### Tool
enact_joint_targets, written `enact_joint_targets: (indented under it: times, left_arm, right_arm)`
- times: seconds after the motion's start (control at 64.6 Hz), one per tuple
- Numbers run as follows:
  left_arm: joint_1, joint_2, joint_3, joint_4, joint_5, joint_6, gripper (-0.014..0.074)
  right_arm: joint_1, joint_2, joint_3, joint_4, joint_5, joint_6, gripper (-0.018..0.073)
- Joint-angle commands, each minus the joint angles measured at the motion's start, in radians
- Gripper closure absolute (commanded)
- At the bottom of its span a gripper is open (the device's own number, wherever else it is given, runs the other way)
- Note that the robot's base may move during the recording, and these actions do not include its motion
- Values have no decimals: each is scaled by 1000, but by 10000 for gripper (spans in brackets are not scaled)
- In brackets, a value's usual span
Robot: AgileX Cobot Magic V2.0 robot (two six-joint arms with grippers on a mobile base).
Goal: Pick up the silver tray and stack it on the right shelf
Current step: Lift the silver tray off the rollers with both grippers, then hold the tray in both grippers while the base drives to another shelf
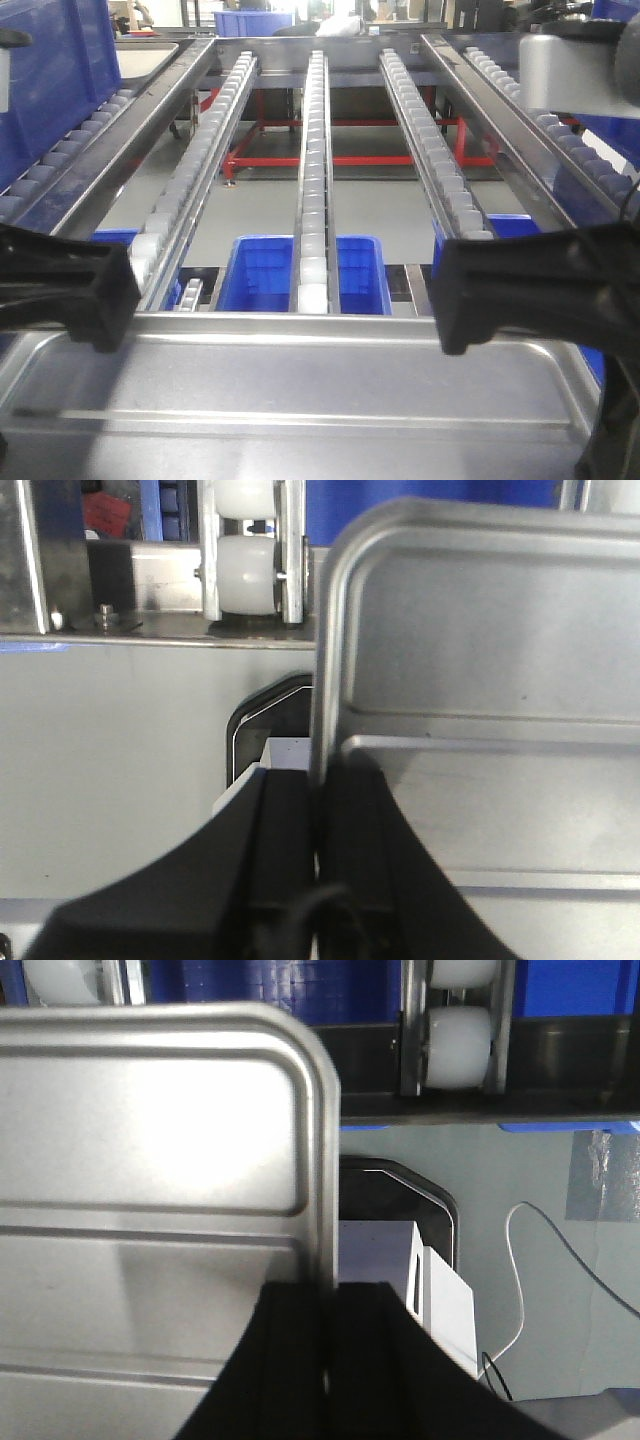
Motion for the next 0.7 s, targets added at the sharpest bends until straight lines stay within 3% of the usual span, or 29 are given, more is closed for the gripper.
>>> enact_joint_targets:
  times: [0.0,0.681]
  left_arm:
    - [-9,-26,-22,25,10,-11,689]
    - [-9,-26,-22,25,10,-11,689]
  right_arm:
    - [0,-25,-22,-31,-7,0,501]
    - [0,-25,-22,-31,-7,0,501]
